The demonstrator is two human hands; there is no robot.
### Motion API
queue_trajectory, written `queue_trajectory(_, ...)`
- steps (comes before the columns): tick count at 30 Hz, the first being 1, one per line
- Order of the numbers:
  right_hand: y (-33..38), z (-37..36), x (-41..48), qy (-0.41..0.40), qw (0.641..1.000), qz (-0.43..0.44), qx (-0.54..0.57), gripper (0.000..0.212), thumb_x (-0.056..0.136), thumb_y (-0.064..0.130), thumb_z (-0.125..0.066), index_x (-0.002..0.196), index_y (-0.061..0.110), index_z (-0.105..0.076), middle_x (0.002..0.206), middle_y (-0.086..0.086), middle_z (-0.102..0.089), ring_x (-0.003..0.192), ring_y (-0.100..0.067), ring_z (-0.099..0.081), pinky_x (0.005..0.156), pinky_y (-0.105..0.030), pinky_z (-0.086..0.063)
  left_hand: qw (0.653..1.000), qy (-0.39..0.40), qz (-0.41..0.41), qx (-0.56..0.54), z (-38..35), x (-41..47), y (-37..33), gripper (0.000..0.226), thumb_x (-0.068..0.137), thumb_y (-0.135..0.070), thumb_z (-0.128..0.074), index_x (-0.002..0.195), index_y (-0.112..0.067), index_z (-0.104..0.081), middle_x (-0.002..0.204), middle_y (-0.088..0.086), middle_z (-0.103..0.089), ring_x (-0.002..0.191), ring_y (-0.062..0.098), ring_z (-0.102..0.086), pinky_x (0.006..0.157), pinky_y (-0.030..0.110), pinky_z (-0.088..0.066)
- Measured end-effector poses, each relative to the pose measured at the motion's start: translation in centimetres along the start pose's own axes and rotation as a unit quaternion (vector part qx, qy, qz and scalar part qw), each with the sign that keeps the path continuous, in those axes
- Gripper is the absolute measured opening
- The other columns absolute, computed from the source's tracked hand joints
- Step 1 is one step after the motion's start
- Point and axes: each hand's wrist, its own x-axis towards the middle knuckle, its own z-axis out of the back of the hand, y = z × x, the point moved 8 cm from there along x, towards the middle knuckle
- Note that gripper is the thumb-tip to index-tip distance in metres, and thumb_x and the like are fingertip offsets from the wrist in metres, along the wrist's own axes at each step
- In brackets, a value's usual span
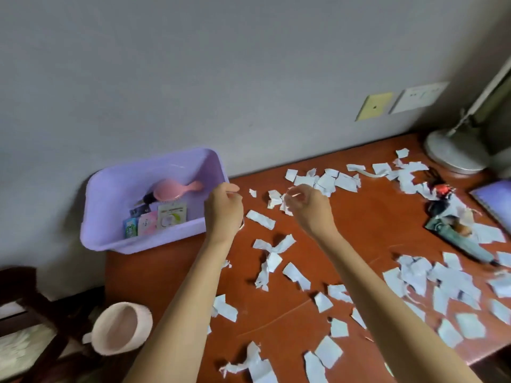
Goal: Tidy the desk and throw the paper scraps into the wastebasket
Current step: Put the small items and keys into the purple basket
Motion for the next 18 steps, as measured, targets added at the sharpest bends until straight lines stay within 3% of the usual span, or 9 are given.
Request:
queue_trajectory(5,-10.3,8.7,-1.3,0.008,0.999,-0.041,0.034,0.031,0.092,0.024,-0.055,0.119,0.008,-0.058,0.113,-0.009,-0.068,0.097,-0.021,-0.066,0.081,-0.028,-0.055,0.998,0.056,0.016,0.027,-11.7,-7.3,-2.8,0.028,0.091,-0.007,-0.043,0.114,-0.01,-0.059,0.115,0.01,-0.066,0.101,0.026,-0.065,0.086,0.034,-0.054)
queue_trajectory(7,-11.5,8.7,-1.2,0.014,0.997,-0.058,0.053,0.035,0.092,0.025,-0.055,0.124,0.01,-0.053,0.112,-0.009,-0.067,0.092,-0.019,-0.066,0.075,-0.025,-0.053,0.997,0.064,0.025,0.025,-13.3,-7.4,-2.6,0.029,0.091,-0.009,-0.043,0.116,-0.01,-0.059,0.115,0.011,-0.066,0.101,0.028,-0.065,0.087,0.037,-0.055)
queue_trajectory(10,-18.7,14.3,-0.6,0.023,0.995,-0.091,0.045,0.036,0.093,0.025,-0.054,0.127,0.013,-0.049,0.116,-0.008,-0.065,0.095,-0.019,-0.064,0.074,-0.025,-0.05,0.993,0.107,0.056,0.02,-22.8,-11.6,-4.7,0.027,0.093,-0.009,-0.042,0.116,-0.01,-0.058,0.116,0.012,-0.064,0.103,0.025,-0.064,0.09,0.037,-0.055)
queue_trajectory(15,-30.9,21.8,0.2,0.048,0.989,-0.127,-0.06,0.03,0.089,0.013,-0.051,0.116,0.003,-0.06,0.116,-0.015,-0.065,0.096,-0.026,-0.061,0.073,-0.027,-0.044,0.972,0.205,0.116,0.021,-36.1,-17.9,-6.5,0.029,0.09,-0.004,-0.041,0.108,-0.003,-0.064,0.111,0.018,-0.068,0.103,0.032,-0.065,0.093,0.043,-0.053)
queue_trajectory(18,-36.5,24.6,1.1,0.064,0.978,-0.147,-0.134,0.035,0.088,0.007,-0.048,0.122,0.002,-0.053,0.128,-0.017,-0.055,0.113,-0.034,-0.053,0.089,-0.039,-0.047,0.961,0.236,0.139,0.033,-40.7,-20.8,-7.3,0.03,0.091,-0.005,-0.04,0.109,-0.001,-0.063,0.107,0.02,-0.068,0.096,0.029,-0.067,0.091,0.039,-0.054)
